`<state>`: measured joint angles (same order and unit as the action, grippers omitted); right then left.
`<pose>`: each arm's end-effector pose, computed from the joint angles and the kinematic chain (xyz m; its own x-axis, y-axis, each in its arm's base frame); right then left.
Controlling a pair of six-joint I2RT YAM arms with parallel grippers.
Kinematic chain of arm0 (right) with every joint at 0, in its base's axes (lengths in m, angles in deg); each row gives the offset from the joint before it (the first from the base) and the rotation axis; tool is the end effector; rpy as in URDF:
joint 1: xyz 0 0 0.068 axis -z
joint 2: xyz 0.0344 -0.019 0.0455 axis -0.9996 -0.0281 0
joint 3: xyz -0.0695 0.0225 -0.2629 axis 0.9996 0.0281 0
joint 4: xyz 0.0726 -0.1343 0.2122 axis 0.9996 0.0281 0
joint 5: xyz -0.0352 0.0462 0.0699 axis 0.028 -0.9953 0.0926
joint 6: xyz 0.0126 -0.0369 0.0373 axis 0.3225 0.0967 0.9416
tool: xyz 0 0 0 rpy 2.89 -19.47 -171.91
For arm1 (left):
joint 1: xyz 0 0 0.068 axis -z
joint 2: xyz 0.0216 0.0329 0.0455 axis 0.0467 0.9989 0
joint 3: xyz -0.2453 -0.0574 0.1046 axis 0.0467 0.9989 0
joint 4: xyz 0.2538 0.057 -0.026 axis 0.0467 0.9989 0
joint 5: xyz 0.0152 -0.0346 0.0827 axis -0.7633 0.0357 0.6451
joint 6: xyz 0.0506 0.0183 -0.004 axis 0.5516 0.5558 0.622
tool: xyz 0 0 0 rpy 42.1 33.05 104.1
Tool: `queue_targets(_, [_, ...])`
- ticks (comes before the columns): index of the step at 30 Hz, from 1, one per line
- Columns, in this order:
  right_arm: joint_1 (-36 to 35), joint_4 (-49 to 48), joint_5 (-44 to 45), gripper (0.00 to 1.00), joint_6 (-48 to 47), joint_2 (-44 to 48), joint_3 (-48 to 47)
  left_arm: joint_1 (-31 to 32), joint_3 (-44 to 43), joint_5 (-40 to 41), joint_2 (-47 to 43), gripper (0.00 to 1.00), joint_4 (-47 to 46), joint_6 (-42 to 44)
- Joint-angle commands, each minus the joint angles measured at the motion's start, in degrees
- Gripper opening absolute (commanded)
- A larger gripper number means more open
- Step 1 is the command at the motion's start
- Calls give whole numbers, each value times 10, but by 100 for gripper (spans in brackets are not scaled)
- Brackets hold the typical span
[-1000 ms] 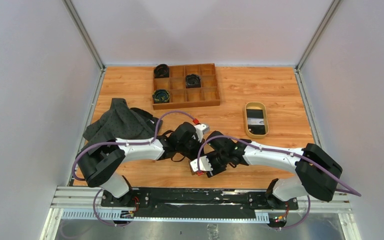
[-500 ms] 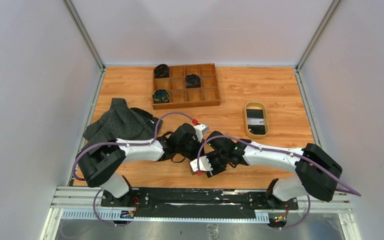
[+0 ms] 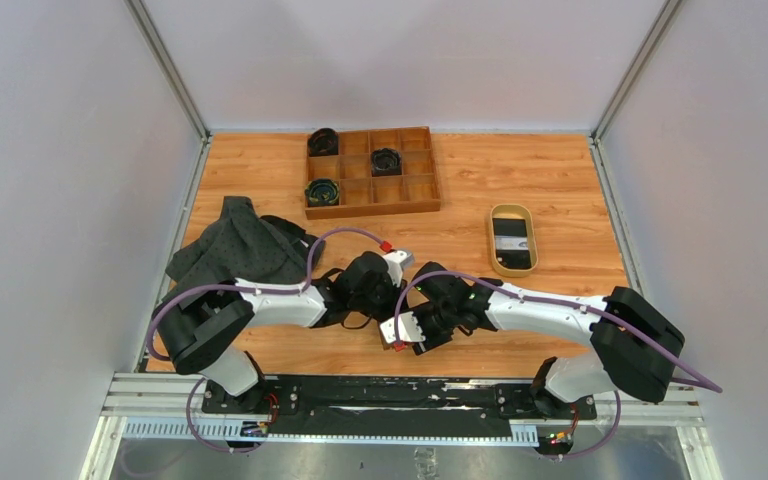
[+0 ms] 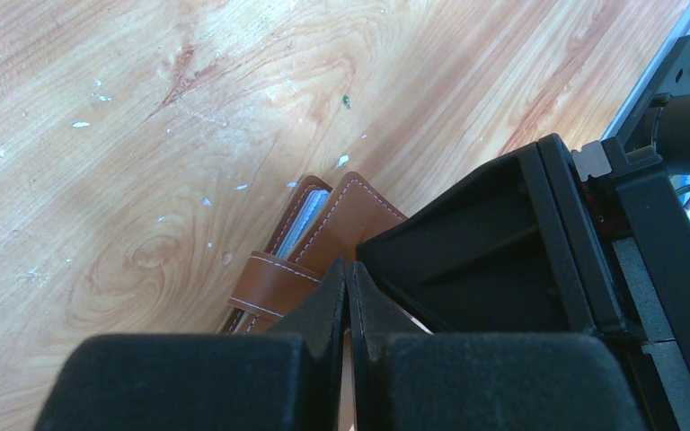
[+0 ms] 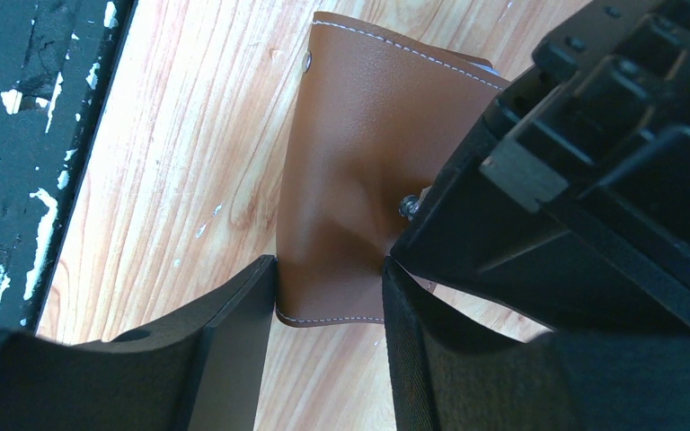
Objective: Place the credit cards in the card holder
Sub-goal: Close the card holder at the center of the board.
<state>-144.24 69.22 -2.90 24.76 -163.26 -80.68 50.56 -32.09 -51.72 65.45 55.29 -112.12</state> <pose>0.1321 0.2182 0.1753 0.4918 -0.6674 -0.5593 -0.8705 -0.3920 -0.2976 0.1680 -0.2415 0.1499 -0.7921 0.2165 -0.5707 0.5677 0.6047 -0.5586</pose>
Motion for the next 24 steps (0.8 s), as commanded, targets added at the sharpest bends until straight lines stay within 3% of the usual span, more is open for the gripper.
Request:
queue_targets(1, [-5,1,31,49,8,-21,4,12,20,-8,9,0,-19,-16])
queue_targets(24, [-5,3,35,48,9,-20,4,30,129,34,24,0,-142,-113])
